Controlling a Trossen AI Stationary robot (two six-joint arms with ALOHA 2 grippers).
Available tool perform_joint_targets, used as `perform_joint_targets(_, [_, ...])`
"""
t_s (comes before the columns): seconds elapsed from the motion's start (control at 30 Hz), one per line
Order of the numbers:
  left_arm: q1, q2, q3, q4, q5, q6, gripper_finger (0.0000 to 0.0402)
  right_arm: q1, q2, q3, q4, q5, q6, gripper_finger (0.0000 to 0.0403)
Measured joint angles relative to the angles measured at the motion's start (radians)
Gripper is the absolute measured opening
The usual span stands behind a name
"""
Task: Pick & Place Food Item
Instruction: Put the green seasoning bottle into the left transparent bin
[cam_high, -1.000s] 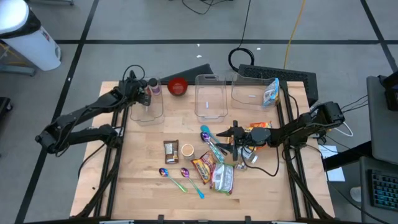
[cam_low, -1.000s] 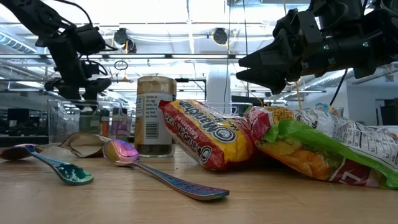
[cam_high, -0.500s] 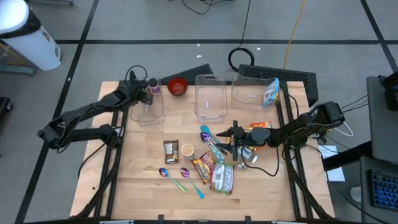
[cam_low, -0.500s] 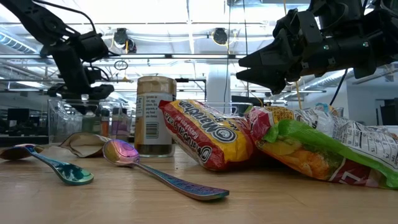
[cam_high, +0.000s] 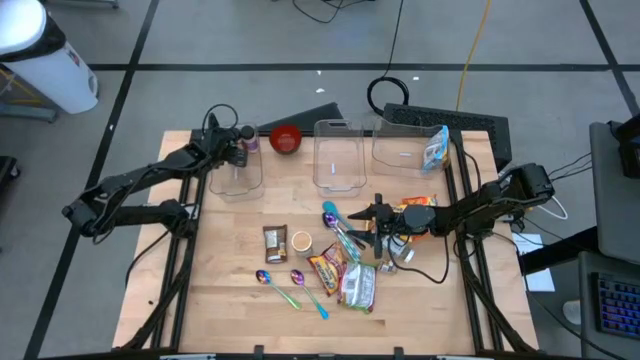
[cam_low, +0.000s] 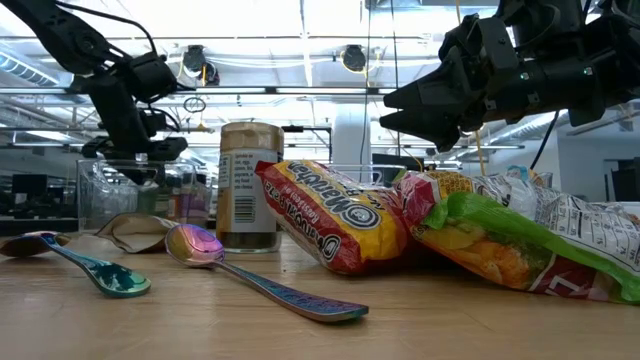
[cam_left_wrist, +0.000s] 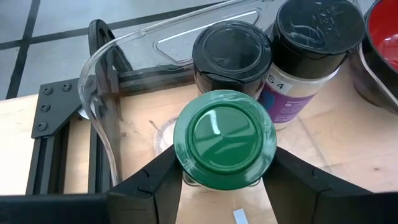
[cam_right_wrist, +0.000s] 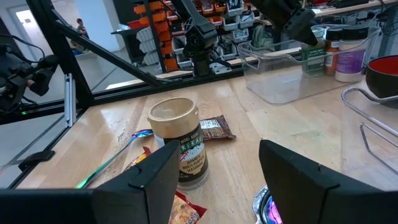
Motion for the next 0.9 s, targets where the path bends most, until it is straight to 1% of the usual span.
perform_joint_targets(0.4, [0.000, 0.002, 0.016, -0.007, -0.044, -0.005, 0.0194, 0.000, 0.000, 0.000, 0.000, 0.000, 0.000, 0.0212])
perform_joint_targets(0.8, [0.000, 0.002, 0.016, 0.010, -0.051, -0.030, 0.0194, 0.000, 0.000, 0.000, 0.000, 0.000, 0.000, 0.0212])
perform_joint_targets(0.83, [0.000, 0.002, 0.016, 0.010, -0.050, -0.028, 0.0199, 0.000, 0.000, 0.000, 0.000, 0.000, 0.000, 0.0212])
perform_joint_targets(0.9, [0.000, 0.002, 0.016, 0.010, -0.051, -0.026, 0.0228, 0.000, 0.000, 0.000, 0.000, 0.000, 0.000, 0.0212])
